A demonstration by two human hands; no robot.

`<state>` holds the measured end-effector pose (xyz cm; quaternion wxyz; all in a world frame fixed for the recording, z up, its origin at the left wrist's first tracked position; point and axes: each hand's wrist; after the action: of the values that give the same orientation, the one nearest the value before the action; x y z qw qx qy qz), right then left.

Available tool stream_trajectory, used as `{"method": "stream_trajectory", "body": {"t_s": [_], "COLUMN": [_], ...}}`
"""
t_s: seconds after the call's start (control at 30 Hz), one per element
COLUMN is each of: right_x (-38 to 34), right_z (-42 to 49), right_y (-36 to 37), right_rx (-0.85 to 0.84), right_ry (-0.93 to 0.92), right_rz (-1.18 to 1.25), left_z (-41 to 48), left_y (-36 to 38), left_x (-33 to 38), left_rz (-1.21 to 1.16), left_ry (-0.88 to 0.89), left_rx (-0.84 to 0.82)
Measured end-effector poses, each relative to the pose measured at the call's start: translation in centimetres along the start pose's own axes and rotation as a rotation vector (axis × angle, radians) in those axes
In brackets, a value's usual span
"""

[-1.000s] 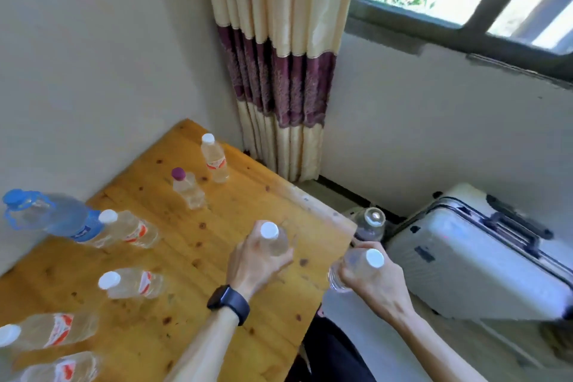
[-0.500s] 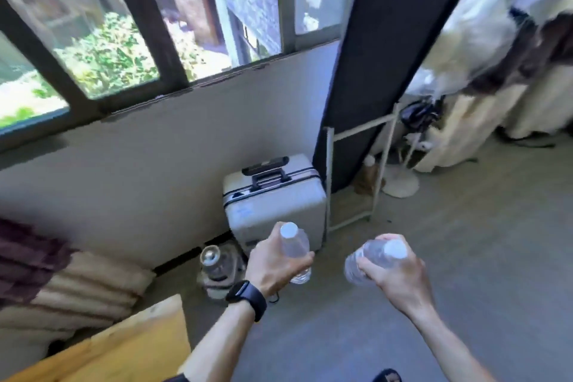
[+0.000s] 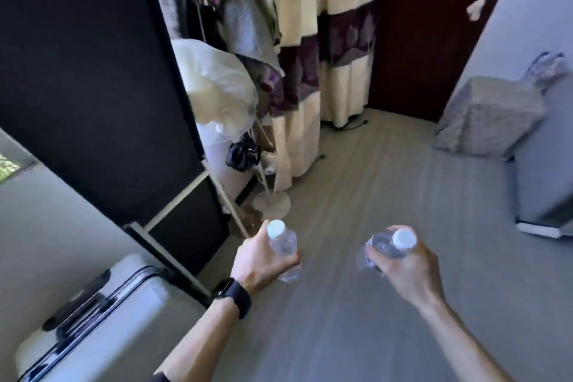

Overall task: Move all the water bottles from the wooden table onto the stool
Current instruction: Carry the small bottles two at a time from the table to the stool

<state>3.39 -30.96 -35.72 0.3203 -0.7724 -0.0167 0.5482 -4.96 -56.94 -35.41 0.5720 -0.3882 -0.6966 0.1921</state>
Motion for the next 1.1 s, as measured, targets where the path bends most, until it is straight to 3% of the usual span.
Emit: {"method": "stream_trajectory", "body": {"t_s": [0.5, 0.63, 1.1], "right_x": [2.4, 2.4, 9.3], "right_z": [23.6, 29.0, 55.7], "right_y": [-14.7, -19.4, -38.2], "right_rx": [0.313, 0.405, 0.447], "right_ry": [0.243, 0.271, 0.282], "right_rz": [0.026, -0.004, -0.076], "left_z": [29.2, 35.3, 54.6], "left_y": [9.5, 11.9, 25.6], "left_x": [24.8, 31.7, 53.9], "left_rz": [0.066, 0.097, 0.096], "left_ry": [0.339, 0.420, 0.367], "left_rx": [-0.337, -0.362, -0.363]}}
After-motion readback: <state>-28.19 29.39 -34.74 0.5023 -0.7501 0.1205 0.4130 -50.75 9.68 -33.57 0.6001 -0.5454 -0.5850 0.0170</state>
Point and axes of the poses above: each hand's wrist, its own z-axis towards the middle knuckle, its own y-axis out of the palm, x = y × z, and after that the axes turned 7 degrees about -x, right-handed
